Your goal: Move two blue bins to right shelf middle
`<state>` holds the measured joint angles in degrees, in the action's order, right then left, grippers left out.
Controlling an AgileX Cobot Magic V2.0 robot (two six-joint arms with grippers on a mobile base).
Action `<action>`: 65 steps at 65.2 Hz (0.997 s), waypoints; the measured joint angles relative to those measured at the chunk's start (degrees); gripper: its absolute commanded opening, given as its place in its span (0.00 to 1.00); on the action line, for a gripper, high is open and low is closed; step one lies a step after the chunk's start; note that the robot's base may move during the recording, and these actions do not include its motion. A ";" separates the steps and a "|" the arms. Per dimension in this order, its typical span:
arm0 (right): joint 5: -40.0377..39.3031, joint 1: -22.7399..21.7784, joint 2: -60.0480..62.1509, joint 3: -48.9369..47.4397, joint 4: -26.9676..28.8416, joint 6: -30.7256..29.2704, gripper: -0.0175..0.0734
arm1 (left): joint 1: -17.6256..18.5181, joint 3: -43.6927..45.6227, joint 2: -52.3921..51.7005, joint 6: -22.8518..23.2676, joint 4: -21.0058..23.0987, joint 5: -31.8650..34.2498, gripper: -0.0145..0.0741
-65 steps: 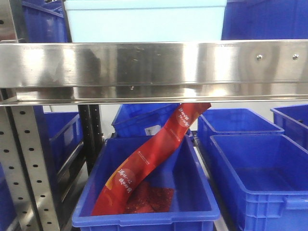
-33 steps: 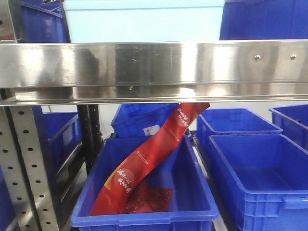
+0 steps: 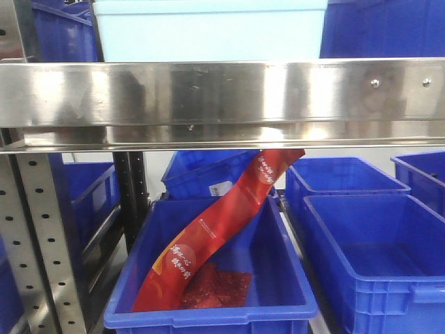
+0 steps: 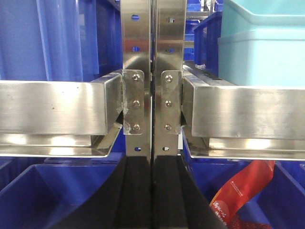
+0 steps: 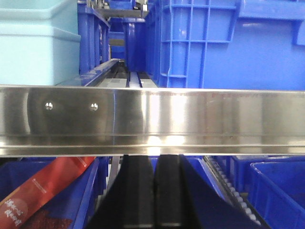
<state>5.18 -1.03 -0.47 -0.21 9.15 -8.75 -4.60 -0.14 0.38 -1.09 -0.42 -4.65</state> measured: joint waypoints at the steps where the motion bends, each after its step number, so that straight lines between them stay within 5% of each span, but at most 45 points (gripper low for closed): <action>1: 0.00 0.00 0.00 0.10 0.00 0.00 0.01 | 0.00 0.00 0.00 0.00 0.00 0.00 0.04; 65: 0.00 0.00 0.25 0.24 -0.12 -0.08 0.01 | 0.00 0.00 -0.09 0.00 0.00 0.11 0.04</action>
<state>5.18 -1.03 -0.22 0.03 9.03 -8.83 -4.60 -0.14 0.29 -1.09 -0.42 -4.54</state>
